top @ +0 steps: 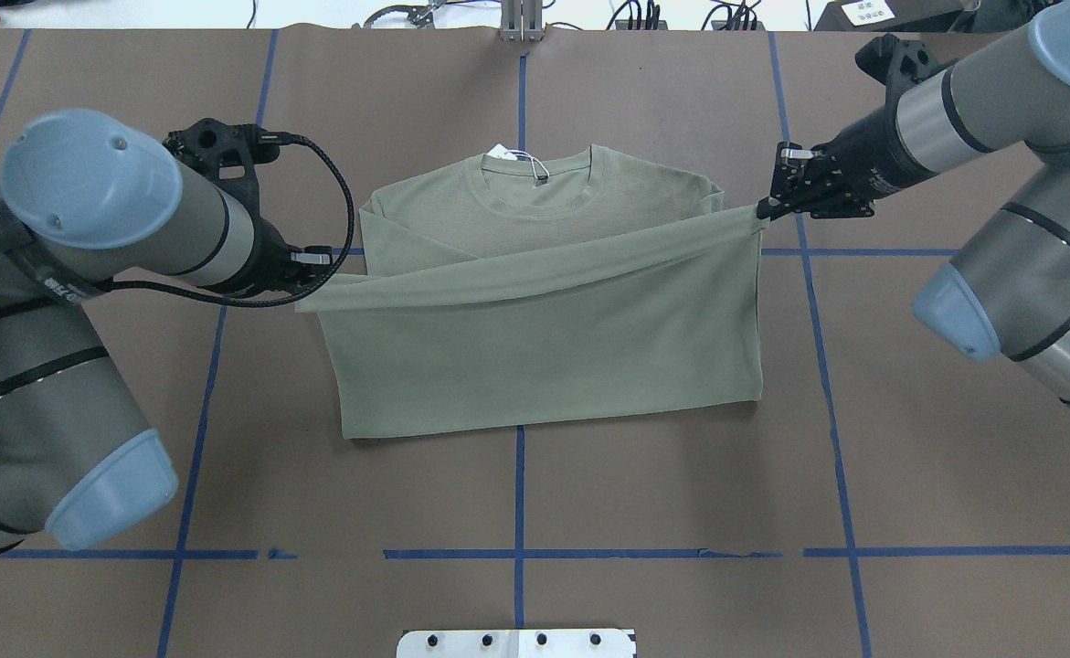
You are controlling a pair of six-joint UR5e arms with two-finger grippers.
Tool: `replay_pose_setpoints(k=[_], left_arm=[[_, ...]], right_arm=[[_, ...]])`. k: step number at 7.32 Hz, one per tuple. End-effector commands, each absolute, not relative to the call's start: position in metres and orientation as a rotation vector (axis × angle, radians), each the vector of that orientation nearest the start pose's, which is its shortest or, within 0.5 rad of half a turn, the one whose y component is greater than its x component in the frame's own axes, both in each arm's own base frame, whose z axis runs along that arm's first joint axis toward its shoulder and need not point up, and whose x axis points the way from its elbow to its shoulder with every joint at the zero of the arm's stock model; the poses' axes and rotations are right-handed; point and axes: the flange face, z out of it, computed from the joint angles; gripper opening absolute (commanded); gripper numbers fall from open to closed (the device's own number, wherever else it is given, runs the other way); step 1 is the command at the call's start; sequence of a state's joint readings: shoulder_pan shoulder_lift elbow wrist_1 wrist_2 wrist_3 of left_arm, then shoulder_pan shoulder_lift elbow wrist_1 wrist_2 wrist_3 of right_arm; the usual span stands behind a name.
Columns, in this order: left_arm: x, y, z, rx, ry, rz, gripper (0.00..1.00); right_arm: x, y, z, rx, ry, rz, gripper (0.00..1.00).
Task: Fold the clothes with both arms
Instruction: 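Lay the hem over the collar edge with both grippers and release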
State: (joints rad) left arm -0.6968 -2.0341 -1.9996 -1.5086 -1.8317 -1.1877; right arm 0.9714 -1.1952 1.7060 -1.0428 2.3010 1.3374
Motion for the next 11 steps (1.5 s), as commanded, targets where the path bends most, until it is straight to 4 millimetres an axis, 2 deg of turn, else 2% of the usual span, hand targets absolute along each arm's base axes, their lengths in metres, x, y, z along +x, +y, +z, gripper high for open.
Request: replay_pose_setpoints(k=[1,2,3,4,5,6,7,8,11], left_arm=[[0.386,-0.505,0.248,0.258,0.863,-0.200,0.00],[0.411,-0.528,0.260,0.258,0.863,-0.202,0.00],[0.424,-0.540,0.271,0.259,0.867,-0.204,0.00],[0.432,-0.549,0.283,0.261,0.868,-0.207,0.00],[0.431,-0.558,0.292,0.265,0.863,-0.215,0.00],[0.421,-0.573,0.293,0.291,0.877,-0.232,0.00],[0.420,-0.579,0.293,0.298,0.886,-0.237,0.00],[0.429,-0.589,0.289,0.293,0.879,-0.245,0.00],[0.432,-0.597,0.301,0.285,0.859,-0.246,0.00]], right_arm=[[-0.307,-0.592,0.323,0.030,-1.142,0.326,0.00],[-0.320,-0.615,0.329,0.042,-1.111,0.351,0.00],[-0.332,-0.633,0.330,0.033,-1.093,0.363,0.00],[-0.347,-0.649,0.334,0.018,-1.069,0.374,0.00],[-0.362,-0.659,0.334,0.016,-1.050,0.380,0.00],[-0.367,-0.666,0.337,0.017,-1.033,0.392,0.00],[-0.369,-0.668,0.334,0.019,-1.033,0.392,0.00],[-0.370,-0.670,0.340,0.012,-1.025,0.396,0.00],[-0.371,-0.672,0.339,0.017,-1.023,0.397,0.00]])
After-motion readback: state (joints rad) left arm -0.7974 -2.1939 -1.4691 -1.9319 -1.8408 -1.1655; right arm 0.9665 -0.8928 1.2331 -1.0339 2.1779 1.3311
